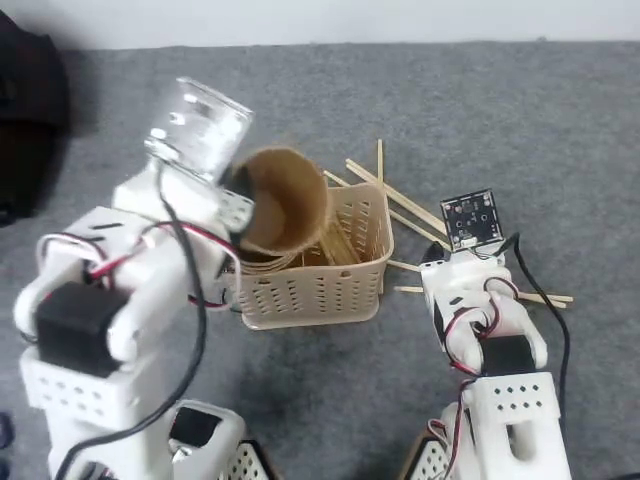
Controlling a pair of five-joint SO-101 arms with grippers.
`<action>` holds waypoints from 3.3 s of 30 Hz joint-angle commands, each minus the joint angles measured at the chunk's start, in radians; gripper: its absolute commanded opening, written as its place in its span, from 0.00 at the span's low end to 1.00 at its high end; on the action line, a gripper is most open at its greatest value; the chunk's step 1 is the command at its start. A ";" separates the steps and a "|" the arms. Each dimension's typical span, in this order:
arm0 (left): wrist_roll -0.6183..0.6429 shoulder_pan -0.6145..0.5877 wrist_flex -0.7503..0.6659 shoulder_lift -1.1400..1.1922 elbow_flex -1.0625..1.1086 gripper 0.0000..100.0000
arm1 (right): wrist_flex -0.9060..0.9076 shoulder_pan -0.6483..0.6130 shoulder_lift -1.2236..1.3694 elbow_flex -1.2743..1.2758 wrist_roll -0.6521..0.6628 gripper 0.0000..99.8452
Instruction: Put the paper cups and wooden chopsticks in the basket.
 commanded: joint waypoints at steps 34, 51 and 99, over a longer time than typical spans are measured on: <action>-0.041 -0.143 -0.517 0.002 0.673 0.16 | -0.018 -0.041 -0.012 -0.006 0.017 0.19; -0.040 -0.011 -0.270 -0.170 0.318 0.17 | -0.018 -0.044 -0.012 -0.006 0.017 0.19; -0.413 -0.554 -0.905 0.640 0.486 0.16 | -0.039 -0.048 -0.012 0.009 0.017 0.19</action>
